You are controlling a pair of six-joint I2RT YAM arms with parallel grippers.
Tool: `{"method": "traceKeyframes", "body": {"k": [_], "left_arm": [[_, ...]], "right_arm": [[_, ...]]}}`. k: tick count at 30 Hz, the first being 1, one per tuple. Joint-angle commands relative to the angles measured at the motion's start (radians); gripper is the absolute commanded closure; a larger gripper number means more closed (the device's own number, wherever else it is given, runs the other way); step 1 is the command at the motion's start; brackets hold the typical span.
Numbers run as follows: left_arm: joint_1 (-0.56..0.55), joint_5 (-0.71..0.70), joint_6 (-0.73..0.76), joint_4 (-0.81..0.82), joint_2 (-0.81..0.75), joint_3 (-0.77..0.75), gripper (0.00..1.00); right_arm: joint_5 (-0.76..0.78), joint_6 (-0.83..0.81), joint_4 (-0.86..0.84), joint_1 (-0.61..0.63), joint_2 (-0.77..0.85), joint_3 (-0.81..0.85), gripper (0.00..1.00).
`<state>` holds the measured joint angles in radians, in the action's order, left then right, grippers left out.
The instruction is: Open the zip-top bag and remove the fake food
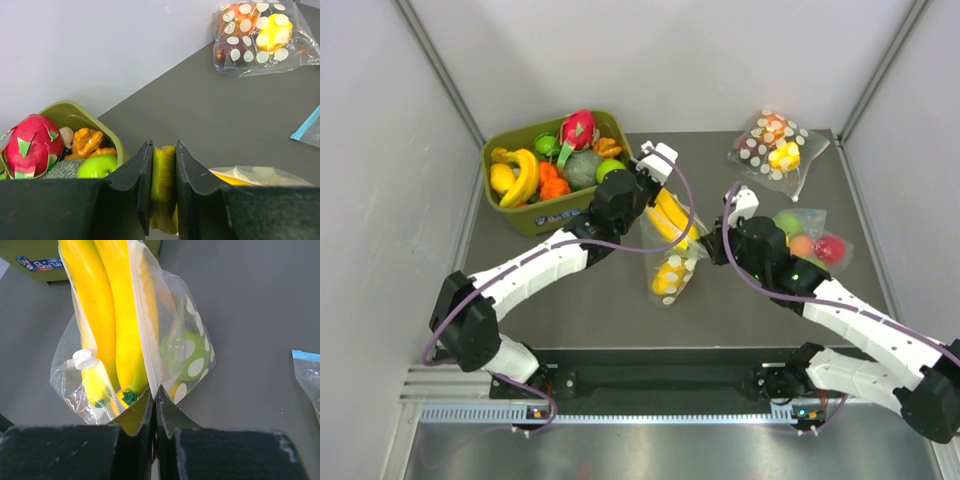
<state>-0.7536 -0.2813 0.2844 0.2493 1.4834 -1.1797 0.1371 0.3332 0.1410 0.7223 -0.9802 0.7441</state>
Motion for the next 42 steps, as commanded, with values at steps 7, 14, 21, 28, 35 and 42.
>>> {"method": "traceKeyframes", "body": {"k": [7, 14, 21, 28, 35, 42], "left_arm": [[0.034, -0.312, 0.012, 0.254, 0.009, -0.054, 1.00], [-0.003, -0.326, 0.048, 0.285, 0.032, -0.051, 1.00], [-0.020, -0.331, 0.062, 0.326, 0.022, 0.000, 1.00], [-0.018, -0.112, -0.025, 0.167, -0.055, 0.009, 1.00], [-0.016, 0.127, -0.037, 0.048, -0.140, 0.049, 1.00], [-0.016, 0.229, 0.012, -0.082, -0.152, 0.008, 1.00]], "right_arm": [[-0.108, -0.022, 0.083, 0.094, -0.009, -0.008, 0.98], [-0.096, 0.000, 0.068, 0.129, -0.037, -0.008, 0.85], [-0.022, 0.003, 0.109, 0.131, -0.006, -0.017, 0.87], [0.093, 0.021, 0.112, 0.126, -0.040, -0.031, 1.00], [0.176, 0.006, 0.117, 0.082, -0.060, 0.009, 1.00], [0.183, -0.028, 0.129, -0.015, -0.023, 0.044, 1.00]]}}
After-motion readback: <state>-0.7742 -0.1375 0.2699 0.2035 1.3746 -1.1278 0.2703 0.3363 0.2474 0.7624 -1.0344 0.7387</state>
